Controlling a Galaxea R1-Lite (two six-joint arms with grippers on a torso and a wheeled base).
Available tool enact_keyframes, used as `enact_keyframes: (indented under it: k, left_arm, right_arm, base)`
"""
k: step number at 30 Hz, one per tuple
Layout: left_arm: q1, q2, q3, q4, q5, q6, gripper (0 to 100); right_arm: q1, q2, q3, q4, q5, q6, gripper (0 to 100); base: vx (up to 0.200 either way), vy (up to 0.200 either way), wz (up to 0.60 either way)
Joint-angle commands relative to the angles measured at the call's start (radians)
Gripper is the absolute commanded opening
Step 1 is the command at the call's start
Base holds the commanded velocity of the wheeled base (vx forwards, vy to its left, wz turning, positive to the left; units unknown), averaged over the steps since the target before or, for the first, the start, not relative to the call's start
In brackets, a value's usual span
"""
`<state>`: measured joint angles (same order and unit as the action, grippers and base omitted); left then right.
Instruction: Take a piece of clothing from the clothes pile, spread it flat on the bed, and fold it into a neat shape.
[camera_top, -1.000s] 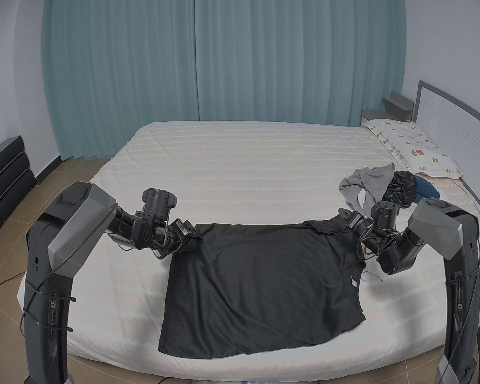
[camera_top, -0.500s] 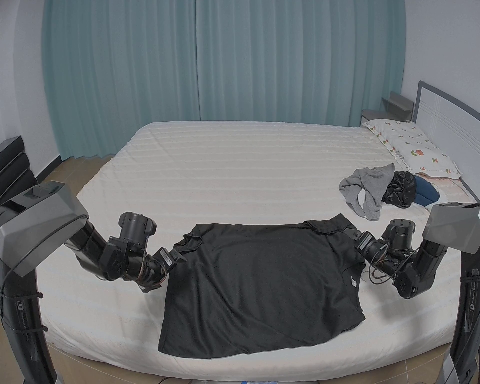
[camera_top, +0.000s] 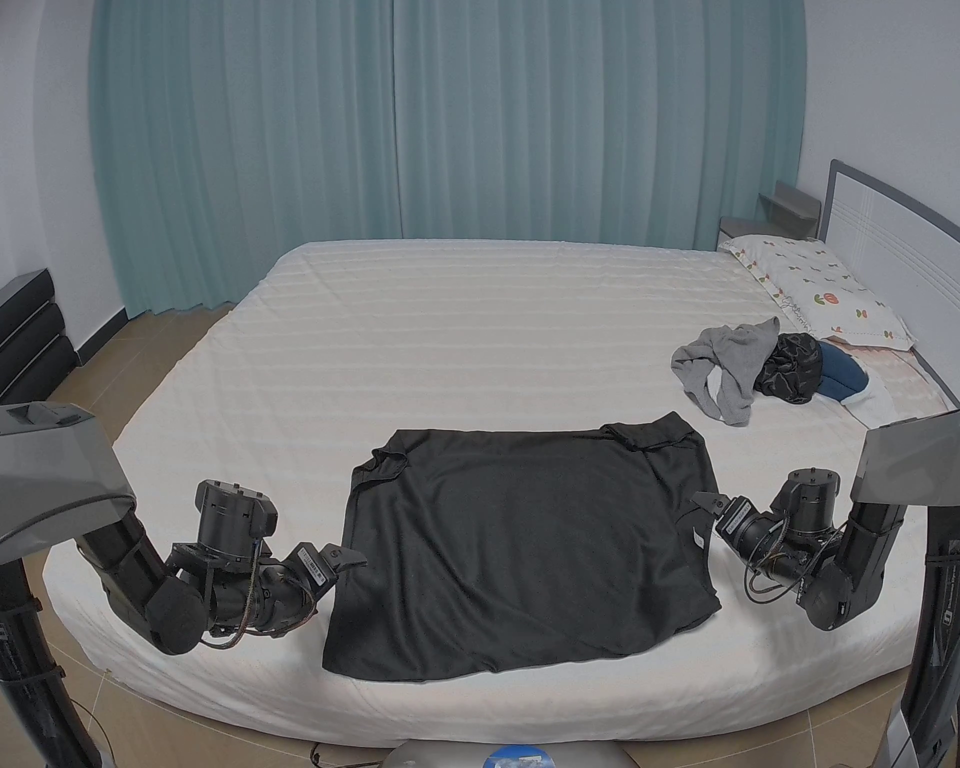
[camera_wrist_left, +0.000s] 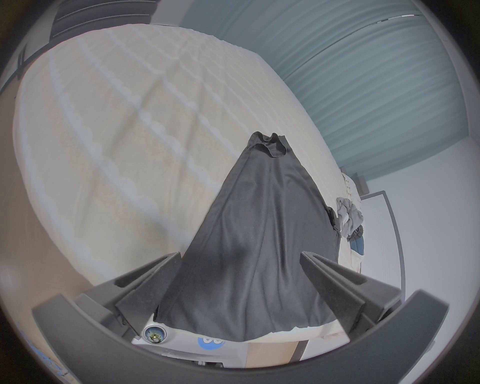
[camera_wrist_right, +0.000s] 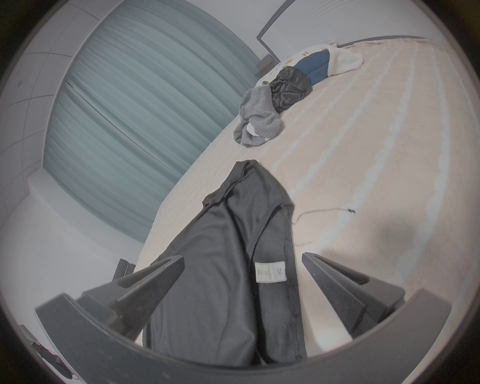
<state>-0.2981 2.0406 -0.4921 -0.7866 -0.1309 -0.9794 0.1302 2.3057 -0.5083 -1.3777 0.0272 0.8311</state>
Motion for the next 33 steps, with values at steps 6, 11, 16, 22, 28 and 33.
enact_keyframes:
  k: [6, 11, 16, 22, 28, 33]
  left_arm:
    - [-0.007, -0.025, 0.02, -0.01, -0.001, -0.05, 100]
    - [-0.021, -0.028, 0.024, -0.01, -0.001, -0.058, 100]
    - [-0.023, -0.028, 0.029, -0.01, -0.001, -0.056, 100]
    - [-0.016, -0.048, 0.044, -0.005, 0.011, -0.033, 100]
    - [0.013, -0.086, 0.075, -0.003, 0.014, 0.008, 100]
    - [0.014, -0.089, 0.084, 0.0, 0.022, 0.007, 100]
  right_arm:
    - [0.005, 0.001, 0.017, -0.003, 0.0, 0.003, 100]
    - [0.005, 0.001, 0.017, -0.003, -0.001, 0.002, 100]
    - [0.005, 0.001, 0.019, -0.003, -0.001, 0.002, 100]
    - [0.032, -0.002, 0.037, -0.003, -0.001, 0.002, 100]
    - [0.06, -0.002, 0.053, -0.003, -0.001, 0.002, 100]
    - [0.089, -0.002, 0.063, -0.003, -0.001, 0.002, 100]
  base:
    - [0.0, -0.067, 0.0]
    - [0.0, -0.2, 0.0]
    - [0.0, -0.2, 0.0]
    - [0.0, -0.1, 0.0]
    - [0.0, 0.0, 0.0]
    - [-0.08, 0.0, 0.0]
